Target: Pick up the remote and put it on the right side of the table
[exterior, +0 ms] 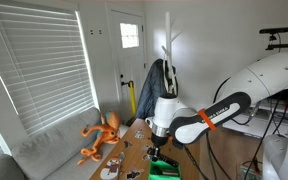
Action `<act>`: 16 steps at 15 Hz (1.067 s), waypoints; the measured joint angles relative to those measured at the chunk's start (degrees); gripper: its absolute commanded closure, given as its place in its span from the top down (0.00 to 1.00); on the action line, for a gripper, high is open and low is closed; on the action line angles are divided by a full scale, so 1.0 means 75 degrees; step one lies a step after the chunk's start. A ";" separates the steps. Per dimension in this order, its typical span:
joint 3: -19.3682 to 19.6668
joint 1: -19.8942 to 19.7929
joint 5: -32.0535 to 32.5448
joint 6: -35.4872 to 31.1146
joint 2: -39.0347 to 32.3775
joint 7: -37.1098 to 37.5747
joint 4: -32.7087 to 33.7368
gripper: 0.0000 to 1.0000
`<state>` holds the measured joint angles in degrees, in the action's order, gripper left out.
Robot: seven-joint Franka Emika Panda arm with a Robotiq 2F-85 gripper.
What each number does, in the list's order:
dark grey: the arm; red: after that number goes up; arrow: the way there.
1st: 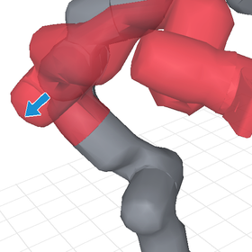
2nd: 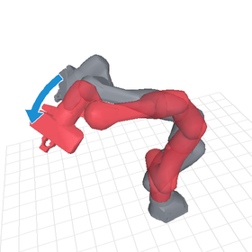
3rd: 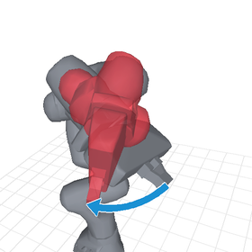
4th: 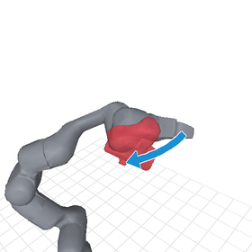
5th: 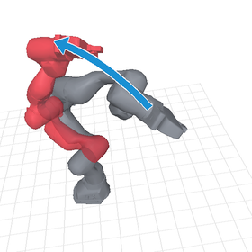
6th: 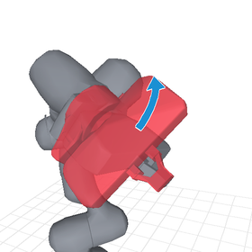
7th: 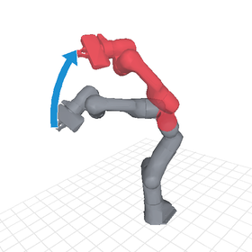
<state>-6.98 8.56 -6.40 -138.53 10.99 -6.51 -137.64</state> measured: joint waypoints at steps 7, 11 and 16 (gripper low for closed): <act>0.0001 0.0079 -0.0069 0.0349 0.0171 -0.0123 0.0193 0.02; 0.0122 0.0261 -0.1200 0.0386 0.0126 -0.0774 0.0196 0.02; 0.0203 0.0178 -0.1022 0.0361 0.0114 -0.0598 0.0205 0.02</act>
<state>-5.46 9.89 -14.06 -135.82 11.84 -10.99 -136.10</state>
